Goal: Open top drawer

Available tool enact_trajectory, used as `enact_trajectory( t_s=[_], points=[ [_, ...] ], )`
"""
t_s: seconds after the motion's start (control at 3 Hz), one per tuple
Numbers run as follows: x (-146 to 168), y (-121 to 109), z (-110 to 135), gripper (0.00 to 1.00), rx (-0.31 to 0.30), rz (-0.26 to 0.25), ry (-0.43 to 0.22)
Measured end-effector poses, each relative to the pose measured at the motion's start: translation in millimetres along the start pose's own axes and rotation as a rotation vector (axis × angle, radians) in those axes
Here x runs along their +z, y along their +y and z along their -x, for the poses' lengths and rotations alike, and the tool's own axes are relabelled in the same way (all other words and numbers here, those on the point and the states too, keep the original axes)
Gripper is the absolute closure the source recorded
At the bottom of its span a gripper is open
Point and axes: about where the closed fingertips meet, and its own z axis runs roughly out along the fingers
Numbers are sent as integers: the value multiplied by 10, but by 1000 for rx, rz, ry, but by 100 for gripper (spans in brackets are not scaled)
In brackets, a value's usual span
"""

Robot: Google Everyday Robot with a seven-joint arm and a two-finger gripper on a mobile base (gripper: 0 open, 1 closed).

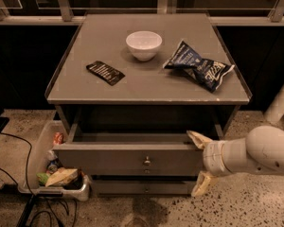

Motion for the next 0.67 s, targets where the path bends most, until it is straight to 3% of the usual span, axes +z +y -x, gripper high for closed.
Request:
enact_trajectory(
  t_s=[0.33, 0.67],
  points=[
    [68, 93, -4, 0, 6, 15, -12],
    [69, 95, -5, 9, 6, 16, -13]
  ],
)
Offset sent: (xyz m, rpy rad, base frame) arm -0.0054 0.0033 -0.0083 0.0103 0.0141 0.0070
